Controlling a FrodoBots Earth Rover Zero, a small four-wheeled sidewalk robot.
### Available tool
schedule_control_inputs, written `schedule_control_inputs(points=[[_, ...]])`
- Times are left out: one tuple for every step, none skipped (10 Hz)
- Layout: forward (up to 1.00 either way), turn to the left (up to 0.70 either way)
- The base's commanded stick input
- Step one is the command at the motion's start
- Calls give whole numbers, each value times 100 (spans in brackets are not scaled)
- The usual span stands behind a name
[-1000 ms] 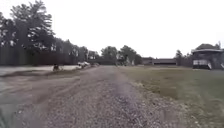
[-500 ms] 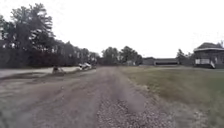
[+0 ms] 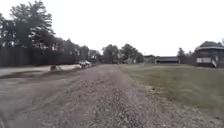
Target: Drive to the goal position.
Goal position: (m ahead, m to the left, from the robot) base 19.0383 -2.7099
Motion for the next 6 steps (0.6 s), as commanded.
schedule_control_inputs(points=[[70, 0], [70, 0], [70, 0], [70, 0], [70, 0], [70, 0]])
